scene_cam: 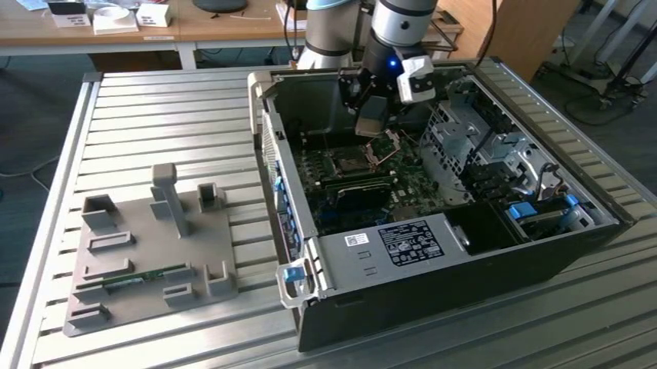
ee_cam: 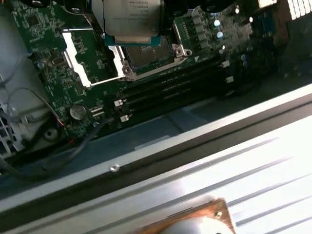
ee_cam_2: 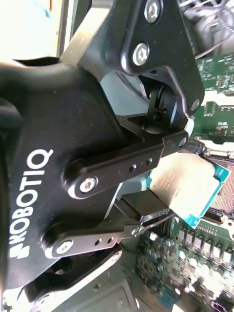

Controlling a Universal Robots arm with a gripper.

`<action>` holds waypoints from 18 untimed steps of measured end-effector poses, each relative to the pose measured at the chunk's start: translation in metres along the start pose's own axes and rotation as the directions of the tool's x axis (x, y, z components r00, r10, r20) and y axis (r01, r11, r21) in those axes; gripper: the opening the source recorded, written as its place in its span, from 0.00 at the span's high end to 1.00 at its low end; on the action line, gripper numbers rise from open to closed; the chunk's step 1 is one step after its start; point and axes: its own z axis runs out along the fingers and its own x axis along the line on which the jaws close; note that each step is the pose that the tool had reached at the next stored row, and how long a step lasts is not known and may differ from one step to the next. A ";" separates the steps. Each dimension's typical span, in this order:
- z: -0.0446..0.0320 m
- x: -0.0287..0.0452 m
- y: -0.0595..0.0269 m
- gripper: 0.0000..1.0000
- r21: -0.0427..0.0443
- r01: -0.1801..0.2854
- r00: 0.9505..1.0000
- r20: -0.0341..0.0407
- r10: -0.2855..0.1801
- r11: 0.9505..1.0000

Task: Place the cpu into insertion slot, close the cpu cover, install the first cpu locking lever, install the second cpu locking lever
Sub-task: 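Place the cpu into insertion slot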

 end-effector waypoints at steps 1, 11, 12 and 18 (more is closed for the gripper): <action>0.0002 0.0000 0.0000 0.46 0.000 -0.019 1.000 0.002 0.019 1.000; 0.0020 0.0000 -0.0002 0.46 -0.006 -0.198 0.980 0.022 0.198 0.980; 0.0020 0.0000 -0.0003 0.46 -0.006 -0.213 0.977 0.024 0.213 0.977; 0.0021 0.0000 -0.0002 0.46 -0.006 -0.216 0.976 0.024 0.216 0.976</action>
